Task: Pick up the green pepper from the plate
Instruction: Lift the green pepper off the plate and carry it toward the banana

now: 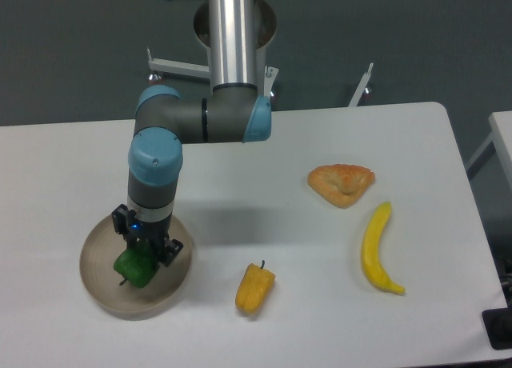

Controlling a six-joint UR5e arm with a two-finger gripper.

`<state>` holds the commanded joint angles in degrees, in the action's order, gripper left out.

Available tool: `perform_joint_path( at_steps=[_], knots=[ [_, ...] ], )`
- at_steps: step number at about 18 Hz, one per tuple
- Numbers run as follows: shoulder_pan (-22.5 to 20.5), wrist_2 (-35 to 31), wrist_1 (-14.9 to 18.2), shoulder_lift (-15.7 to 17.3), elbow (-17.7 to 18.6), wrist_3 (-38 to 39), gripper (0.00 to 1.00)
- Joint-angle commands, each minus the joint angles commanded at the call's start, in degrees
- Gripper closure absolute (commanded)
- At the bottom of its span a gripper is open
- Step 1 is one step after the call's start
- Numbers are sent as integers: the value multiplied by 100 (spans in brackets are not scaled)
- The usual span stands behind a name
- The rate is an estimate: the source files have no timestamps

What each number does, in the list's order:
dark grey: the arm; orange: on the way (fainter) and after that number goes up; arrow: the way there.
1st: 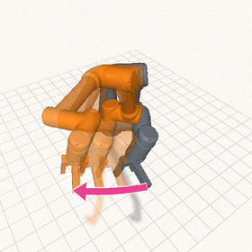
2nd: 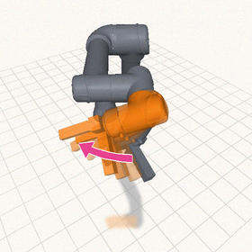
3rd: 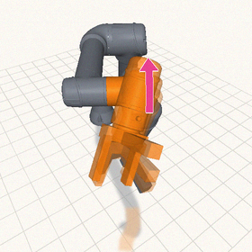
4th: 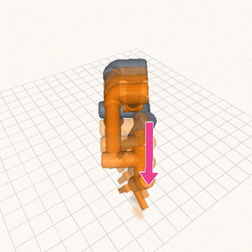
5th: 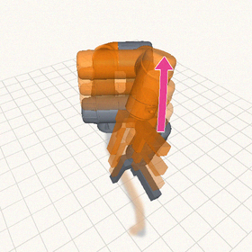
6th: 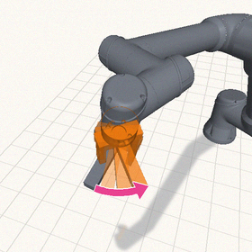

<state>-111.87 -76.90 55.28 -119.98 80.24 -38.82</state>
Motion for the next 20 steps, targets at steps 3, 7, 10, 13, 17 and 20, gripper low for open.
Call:
perform_joint_path(
  at_steps=[3, 7, 10, 13, 17, 20],
  knots=[
    [-517, -9, 166, 140, -140, -746, 60],
    [-1002, -473, 790, 185, -579, -1776, 60],
    [-1450, -536, 835, 194, -633, -2391, 60],
    [-1776, -536, 844, 211, -624, -2788, 60],
    [-2005, -536, 844, 203, -580, -3157, 60],
    [-1987, -554, 844, 194, -615, -3158, 60]
  ],
)
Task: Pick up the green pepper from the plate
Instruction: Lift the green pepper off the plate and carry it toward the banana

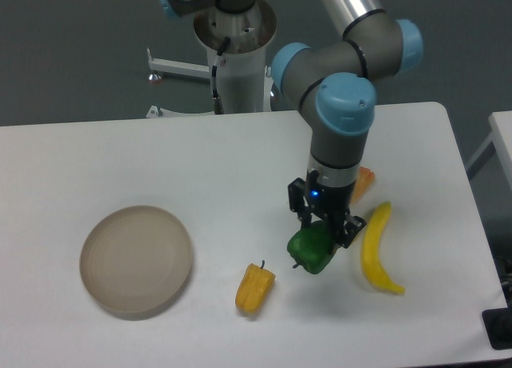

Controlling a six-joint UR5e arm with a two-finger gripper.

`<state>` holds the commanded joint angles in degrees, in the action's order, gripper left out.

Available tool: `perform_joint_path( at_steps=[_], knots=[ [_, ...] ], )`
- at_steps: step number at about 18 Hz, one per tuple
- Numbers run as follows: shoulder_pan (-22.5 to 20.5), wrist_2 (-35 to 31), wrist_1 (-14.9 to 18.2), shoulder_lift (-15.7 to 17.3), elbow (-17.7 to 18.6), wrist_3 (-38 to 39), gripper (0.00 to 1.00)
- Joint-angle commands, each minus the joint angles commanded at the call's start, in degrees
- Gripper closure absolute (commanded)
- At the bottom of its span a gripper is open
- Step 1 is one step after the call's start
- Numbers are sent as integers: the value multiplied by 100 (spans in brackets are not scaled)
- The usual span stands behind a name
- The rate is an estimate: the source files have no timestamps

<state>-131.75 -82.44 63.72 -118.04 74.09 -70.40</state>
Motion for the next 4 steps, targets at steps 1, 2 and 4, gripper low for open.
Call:
perform_joint_path(
  at_steps=[1, 2, 4],
  knots=[
    [0, 0, 0, 0, 0, 0, 60],
    [0, -9, 0, 0, 0, 0, 60],
    [0, -70, -9, -9, 0, 0, 60]
  ],
)
